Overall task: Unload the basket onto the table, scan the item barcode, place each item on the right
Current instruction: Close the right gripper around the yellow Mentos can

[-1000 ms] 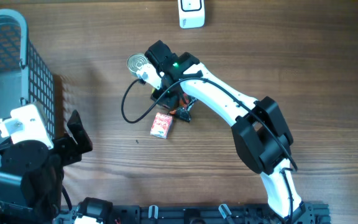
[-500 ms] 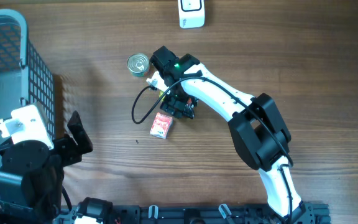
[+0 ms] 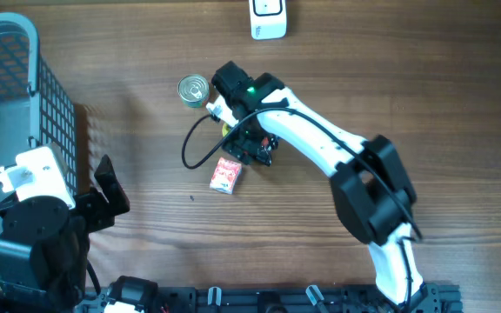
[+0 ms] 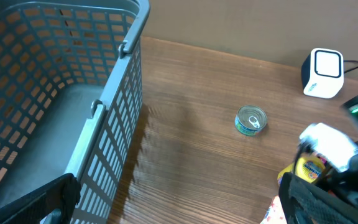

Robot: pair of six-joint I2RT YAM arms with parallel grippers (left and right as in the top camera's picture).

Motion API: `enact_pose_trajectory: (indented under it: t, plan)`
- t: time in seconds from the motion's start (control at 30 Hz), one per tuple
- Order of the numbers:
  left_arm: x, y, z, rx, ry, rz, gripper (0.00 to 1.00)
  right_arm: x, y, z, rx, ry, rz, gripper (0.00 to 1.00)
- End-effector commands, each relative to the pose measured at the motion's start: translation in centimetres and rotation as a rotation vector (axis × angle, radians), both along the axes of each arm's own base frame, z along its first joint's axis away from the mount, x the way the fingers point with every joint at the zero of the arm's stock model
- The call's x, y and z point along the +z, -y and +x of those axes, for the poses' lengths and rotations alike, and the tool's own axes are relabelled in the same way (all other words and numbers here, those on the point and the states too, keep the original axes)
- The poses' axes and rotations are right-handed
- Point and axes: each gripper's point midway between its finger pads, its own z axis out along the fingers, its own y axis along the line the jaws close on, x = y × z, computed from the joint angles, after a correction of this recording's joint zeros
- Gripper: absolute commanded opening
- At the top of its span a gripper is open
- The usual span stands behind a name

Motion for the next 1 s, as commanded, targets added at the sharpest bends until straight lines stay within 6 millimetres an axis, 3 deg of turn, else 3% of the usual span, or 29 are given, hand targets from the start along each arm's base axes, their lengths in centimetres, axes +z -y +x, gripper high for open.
enact_pose_trajectory:
  t: [0.0, 0.13, 0.23, 0.37, 0.43, 0.5, 0.67, 0.8, 0.97]
  plan:
    - [-0.2, -0.1, 0.0, 0.009, 0.001, -0.005, 1.00, 5.9, -0.7, -0.1, -0.121, 0.064, 0.134, 1.00]
    - [-0.2, -0.1, 0.0, 0.009, 0.000, -0.005, 1.00, 7.7, -1.1, -1.4, -0.407, -0.030, 0.248, 1.00]
    - [-0.2, -0.1, 0.0, 0.009, 0.001, -0.006, 1.00, 8.0, -2.5, -2.6, -0.460, -0.125, 0.321, 1.00]
    - [-0.2, -0.1, 0.0, 0.015, 0.003, -0.015, 1.00, 8.5, -3.8, -1.8, -0.812, -0.214, 0.434, 1.00]
    - [-0.2, -0.1, -0.1, 0.022, 0.006, -0.028, 1.00, 8.4, -3.7, -1.6, -0.993, -0.247, 0.451, 1.00]
    - [-0.3, -0.1, -0.1, 0.026, 0.003, -0.034, 1.00, 7.9, -1.9, -0.8, -1.263, -0.203, 0.428, 1.00]
    - [-0.6, 0.1, -0.3, 0.043, 0.001, -0.082, 1.00, 7.4, -0.8, -1.0, -1.576, -0.225, 0.424, 1.00]
    - [-0.8, 0.1, -0.4, 0.052, -0.004, -0.101, 1.00, 5.4, -2.0, -1.8, -1.719, -0.301, 0.392, 1.00]
    - [-1.0, 0.1, -0.5, 0.067, -0.007, -0.121, 1.00, 1.5, -3.9, -1.8, -1.740, -0.377, 0.347, 1.00]
